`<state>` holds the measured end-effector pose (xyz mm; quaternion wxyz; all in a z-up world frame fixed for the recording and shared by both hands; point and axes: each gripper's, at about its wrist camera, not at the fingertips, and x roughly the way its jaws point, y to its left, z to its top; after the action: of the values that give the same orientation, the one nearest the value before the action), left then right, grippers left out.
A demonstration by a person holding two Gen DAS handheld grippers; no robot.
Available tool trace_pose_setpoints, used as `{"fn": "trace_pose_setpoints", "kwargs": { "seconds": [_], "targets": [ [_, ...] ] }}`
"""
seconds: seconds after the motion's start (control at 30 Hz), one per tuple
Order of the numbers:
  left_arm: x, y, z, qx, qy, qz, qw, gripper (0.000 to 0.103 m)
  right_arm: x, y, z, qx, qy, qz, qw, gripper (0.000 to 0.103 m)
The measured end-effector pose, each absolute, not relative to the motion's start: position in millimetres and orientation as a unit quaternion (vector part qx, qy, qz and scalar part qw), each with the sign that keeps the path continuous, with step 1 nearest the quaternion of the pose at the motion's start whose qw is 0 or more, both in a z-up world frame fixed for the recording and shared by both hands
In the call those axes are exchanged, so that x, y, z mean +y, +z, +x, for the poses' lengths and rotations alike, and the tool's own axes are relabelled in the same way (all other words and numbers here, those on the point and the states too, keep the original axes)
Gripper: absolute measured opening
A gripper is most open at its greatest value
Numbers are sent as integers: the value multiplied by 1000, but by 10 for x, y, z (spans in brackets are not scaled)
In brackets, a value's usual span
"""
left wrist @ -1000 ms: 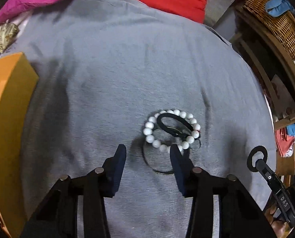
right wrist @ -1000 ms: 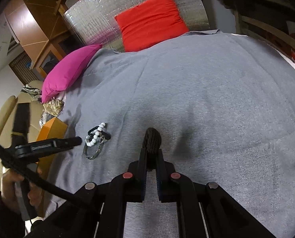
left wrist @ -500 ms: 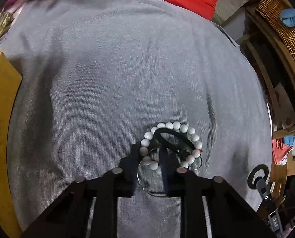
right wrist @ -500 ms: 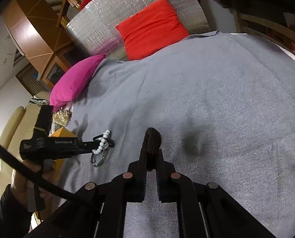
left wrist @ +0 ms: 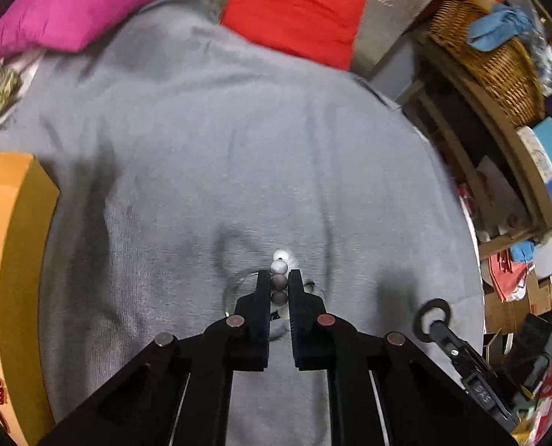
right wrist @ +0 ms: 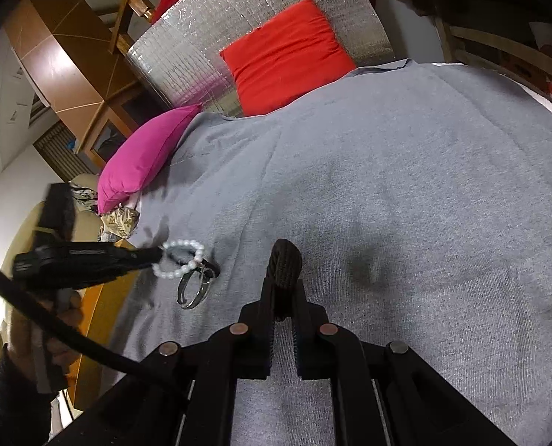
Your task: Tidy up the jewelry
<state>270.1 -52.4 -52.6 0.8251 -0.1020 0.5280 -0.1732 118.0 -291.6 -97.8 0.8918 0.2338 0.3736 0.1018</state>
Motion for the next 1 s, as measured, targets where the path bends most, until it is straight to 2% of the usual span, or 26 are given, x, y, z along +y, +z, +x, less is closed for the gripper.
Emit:
{"fn": "trace_pose_setpoints", "kwargs": {
  "seconds": [0.2,0.6,1.0],
  "targets": [
    [-556,-299,2373,494,-213,-108,836,9,-2878,-886,1106,366,106,230,896,9],
    [-428,-520,1565,479,-118,-25,870,9,-2702,-812,924,381,112,203,895,9],
    [-291,-449,1081,459,-88,-29,884,9,-2411,-568,584,393,96,139,904,9]
  ]
}}
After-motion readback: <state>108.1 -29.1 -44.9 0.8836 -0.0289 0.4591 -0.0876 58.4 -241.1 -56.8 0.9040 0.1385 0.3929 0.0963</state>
